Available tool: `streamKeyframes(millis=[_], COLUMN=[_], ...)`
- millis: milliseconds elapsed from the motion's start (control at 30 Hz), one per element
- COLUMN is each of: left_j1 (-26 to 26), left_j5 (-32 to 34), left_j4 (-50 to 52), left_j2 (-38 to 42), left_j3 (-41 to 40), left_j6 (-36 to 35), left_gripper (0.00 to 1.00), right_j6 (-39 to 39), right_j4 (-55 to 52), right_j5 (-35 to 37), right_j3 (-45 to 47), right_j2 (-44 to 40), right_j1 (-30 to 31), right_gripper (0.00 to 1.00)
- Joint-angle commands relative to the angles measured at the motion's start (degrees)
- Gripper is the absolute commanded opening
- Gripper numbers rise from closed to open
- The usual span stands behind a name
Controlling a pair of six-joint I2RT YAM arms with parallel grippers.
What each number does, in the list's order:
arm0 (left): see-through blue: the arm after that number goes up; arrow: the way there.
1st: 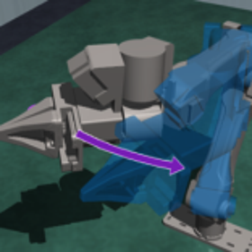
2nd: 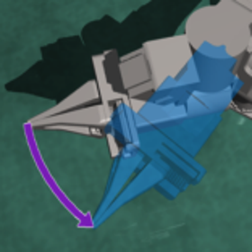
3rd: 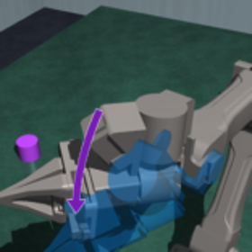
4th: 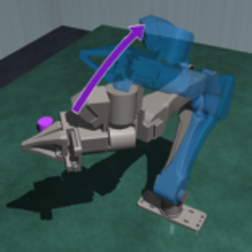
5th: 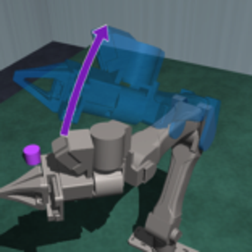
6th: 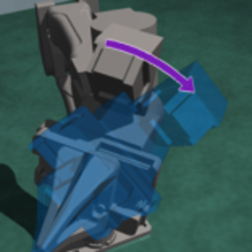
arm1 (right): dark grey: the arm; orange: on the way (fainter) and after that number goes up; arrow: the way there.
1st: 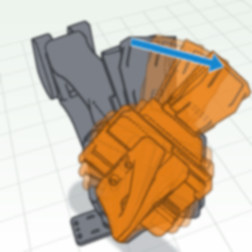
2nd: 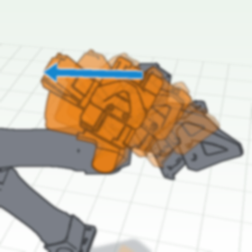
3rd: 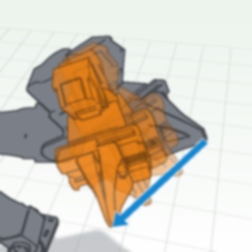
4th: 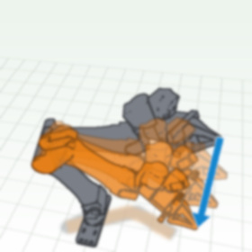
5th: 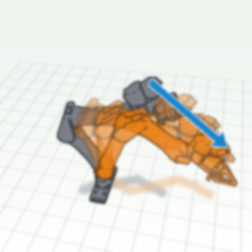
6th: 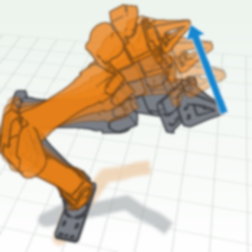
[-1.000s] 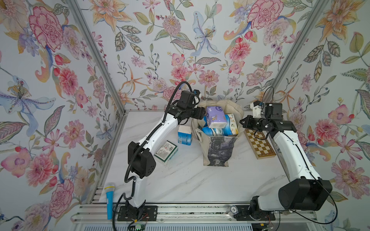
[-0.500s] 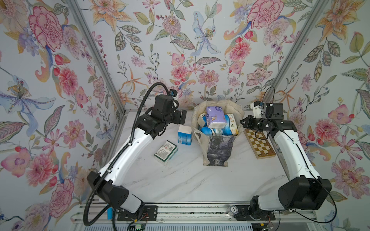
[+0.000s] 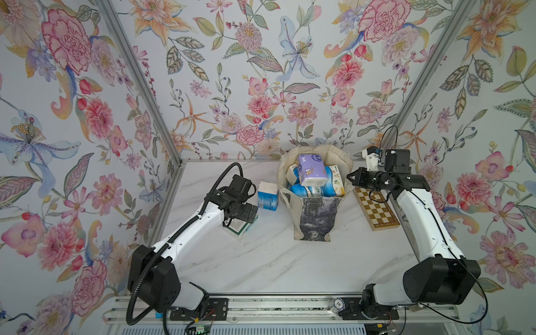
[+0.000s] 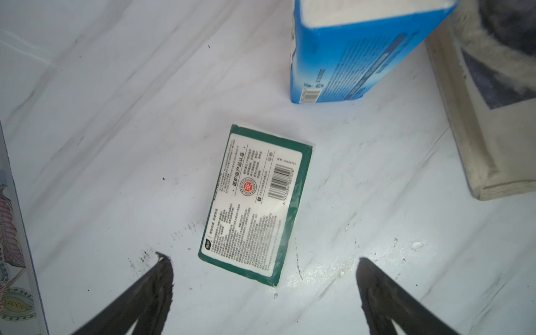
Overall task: Put tissues into the canvas bag
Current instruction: Pick up the pack of facial tissues from the center of the board.
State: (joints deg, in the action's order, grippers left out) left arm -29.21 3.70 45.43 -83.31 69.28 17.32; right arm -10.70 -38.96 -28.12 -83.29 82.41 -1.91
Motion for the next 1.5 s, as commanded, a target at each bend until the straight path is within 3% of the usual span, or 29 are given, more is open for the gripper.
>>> streamKeyframes(millis=[0, 133, 633, 1467], left_j1=[-0.09, 0.05, 3.71, 6.36], left_j5=[-1.46, -3.25, 1.99, -3.64], left_j4=[-0.30, -2.07, -4.42, -6.19], left_j2=[-1.89, -4.50, -11.25, -20.10], left_j3=[-2.11, -3.80, -5.32, -4.69], left_j6=[-1.15, -2.67, -6.33, -9.24], left_gripper=[0.99, 0.99, 0.99, 0.99], right_j6=[1.12, 1.21, 1.29, 0.95], right_j4=[0.73, 0.68, 0.79, 0.73], right_j5=[-1.96, -1.87, -1.88, -1.26], right_j3=[0.18, 0.57, 1.32, 1.26], right_j2=[-0.66, -1.02, -0.86, -0.34], right_j1=[-0.02, -0.10, -0.11, -0.11], right_gripper=[0.01, 0.01, 0.01, 0.02])
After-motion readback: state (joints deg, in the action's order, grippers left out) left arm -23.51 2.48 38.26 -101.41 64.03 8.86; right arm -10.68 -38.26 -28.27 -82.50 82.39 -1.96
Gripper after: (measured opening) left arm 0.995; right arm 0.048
